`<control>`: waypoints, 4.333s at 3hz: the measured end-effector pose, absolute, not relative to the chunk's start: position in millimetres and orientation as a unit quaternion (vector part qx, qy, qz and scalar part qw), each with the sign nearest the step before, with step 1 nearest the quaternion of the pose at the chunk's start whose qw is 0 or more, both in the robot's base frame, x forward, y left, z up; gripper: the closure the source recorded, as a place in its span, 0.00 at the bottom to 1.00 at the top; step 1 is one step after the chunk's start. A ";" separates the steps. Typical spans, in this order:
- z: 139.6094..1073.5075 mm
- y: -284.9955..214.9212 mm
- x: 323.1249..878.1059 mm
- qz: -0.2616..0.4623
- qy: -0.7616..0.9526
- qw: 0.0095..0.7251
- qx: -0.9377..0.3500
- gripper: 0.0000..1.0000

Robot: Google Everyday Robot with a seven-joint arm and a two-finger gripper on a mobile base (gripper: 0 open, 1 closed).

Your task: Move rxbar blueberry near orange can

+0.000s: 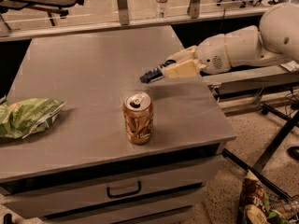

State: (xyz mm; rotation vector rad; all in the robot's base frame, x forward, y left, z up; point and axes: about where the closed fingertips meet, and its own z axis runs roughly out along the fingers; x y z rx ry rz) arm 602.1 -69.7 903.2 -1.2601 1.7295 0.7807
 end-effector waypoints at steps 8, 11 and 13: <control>874.4 -67.6 535.0 0.367 0.608 0.361 -0.604 0.53; 873.4 -61.8 534.5 0.370 0.606 0.359 -0.607 0.00; 884.8 -75.5 536.4 0.354 0.609 0.367 -0.607 0.00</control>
Offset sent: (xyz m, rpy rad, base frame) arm -0.0181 -0.0259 -0.0078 0.0279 0.0215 -0.0428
